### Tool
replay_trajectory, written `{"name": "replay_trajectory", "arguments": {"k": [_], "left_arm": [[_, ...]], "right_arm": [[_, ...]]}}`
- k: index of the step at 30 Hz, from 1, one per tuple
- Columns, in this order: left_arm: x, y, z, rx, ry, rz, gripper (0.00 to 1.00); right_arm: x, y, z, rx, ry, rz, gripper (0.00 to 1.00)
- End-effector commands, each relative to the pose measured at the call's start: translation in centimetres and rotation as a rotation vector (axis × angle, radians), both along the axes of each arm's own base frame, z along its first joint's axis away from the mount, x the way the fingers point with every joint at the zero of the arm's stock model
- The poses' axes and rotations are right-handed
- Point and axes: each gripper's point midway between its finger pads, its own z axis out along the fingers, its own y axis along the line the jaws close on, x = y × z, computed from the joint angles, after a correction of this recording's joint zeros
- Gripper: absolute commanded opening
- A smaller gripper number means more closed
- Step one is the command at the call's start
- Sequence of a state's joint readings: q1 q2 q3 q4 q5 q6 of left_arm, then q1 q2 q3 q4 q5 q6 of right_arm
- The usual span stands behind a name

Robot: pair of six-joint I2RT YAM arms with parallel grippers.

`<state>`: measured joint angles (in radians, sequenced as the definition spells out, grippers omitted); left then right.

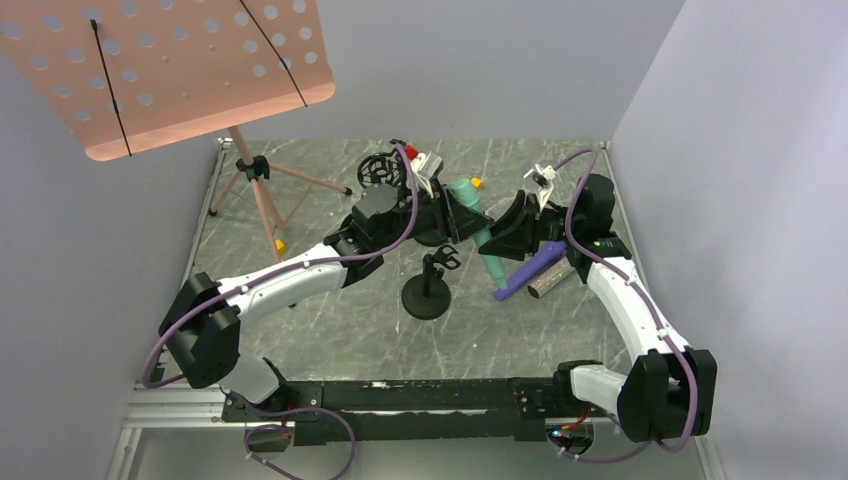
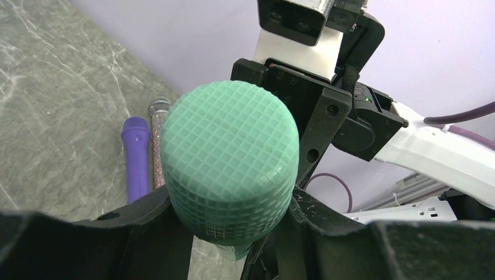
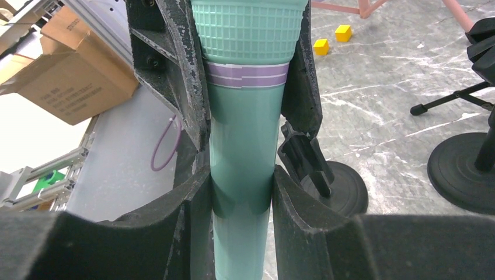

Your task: Attach the microphones to the stand

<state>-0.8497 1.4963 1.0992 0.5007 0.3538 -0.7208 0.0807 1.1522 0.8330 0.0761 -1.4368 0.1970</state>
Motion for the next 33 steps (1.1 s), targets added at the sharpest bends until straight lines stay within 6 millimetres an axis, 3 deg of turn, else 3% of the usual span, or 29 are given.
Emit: {"name": "replay_trajectory", "arguments": {"k": [1,4,10,18,25,33], "left_arm": [[-1.8,-0.2,2.1,-0.042,-0.062,-0.069,0.0],[-2.5,0.2,2.9,-0.07,-0.079,-0.086,0.0],[-3.5,1.8,4.2,-0.061,-0.117,-0.071,0.0],[-4.3,4.3,5.2,-0.047,-0.15,-0.008,0.0],[-5.6,9.5,6.6,0.068,-0.27,0.116,0.0],[-6.5,15.7,6.8,0.187,-0.347,0.289,0.0]], "right_arm": [[0.5,0.1,0.9,0.002,-0.085,0.012,0.14],[0.7,0.1,0.6,-0.008,-0.088,0.006,0.22],[0.2,-0.1,0.8,-0.02,-0.11,-0.002,0.64],[-0.8,-0.1,1.1,-0.011,-0.163,0.041,0.85],[-1.2,-0.4,0.7,-0.063,-0.266,0.042,0.92],[-1.0,-1.1,-3.0,-0.158,-0.448,0.065,0.92]]}}
